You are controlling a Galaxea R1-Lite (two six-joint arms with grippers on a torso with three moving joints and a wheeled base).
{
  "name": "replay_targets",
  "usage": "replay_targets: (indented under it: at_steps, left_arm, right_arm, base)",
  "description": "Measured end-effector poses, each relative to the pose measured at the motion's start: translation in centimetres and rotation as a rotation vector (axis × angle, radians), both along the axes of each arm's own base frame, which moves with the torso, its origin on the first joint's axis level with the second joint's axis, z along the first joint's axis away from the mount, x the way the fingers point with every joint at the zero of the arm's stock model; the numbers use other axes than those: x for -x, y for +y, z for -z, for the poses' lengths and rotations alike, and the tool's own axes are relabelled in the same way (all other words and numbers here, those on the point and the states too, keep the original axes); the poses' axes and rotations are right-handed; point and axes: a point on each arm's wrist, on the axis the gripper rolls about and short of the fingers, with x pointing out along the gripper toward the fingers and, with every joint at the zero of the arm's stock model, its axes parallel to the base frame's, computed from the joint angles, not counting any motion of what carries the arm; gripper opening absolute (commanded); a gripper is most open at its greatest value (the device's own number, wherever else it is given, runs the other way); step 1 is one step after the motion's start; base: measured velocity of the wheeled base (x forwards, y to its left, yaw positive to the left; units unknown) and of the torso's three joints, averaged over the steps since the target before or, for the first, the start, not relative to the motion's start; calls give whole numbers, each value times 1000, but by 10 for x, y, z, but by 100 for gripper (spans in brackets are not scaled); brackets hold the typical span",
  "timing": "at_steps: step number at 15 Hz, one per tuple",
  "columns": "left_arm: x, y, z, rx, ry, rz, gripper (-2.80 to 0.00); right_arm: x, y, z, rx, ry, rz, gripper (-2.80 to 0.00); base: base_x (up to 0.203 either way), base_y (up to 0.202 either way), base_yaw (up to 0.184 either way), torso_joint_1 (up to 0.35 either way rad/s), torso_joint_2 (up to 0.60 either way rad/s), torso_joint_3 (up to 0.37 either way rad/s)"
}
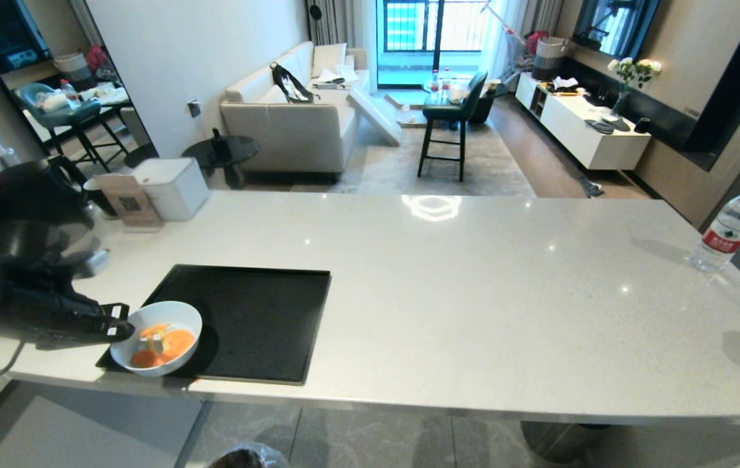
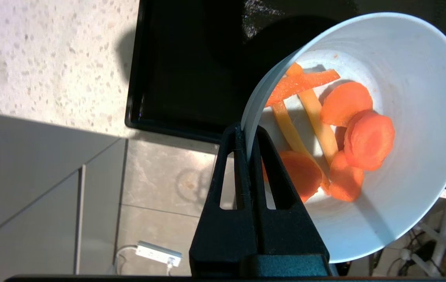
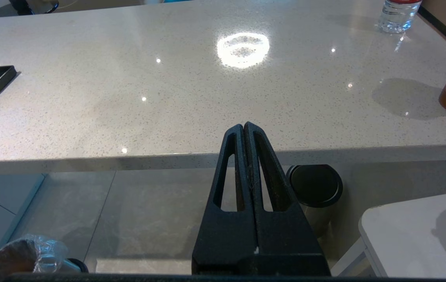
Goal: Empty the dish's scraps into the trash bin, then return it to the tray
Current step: Pick up the bowl with leftover food
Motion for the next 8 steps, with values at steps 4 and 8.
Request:
replay_targets:
  at_steps: [4,8]
  left_arm:
    - [22,-1,-9,29,7,-52,-280]
    - [58,11,-21,47,-21,-106,-280]
  right_arm:
    - [0,0,0,0,0,0,-280]
    - [0,0,0,0,0,1,-280]
  base:
    - [0,0,0,0,0,0]
    - [0,0,0,0,0,0]
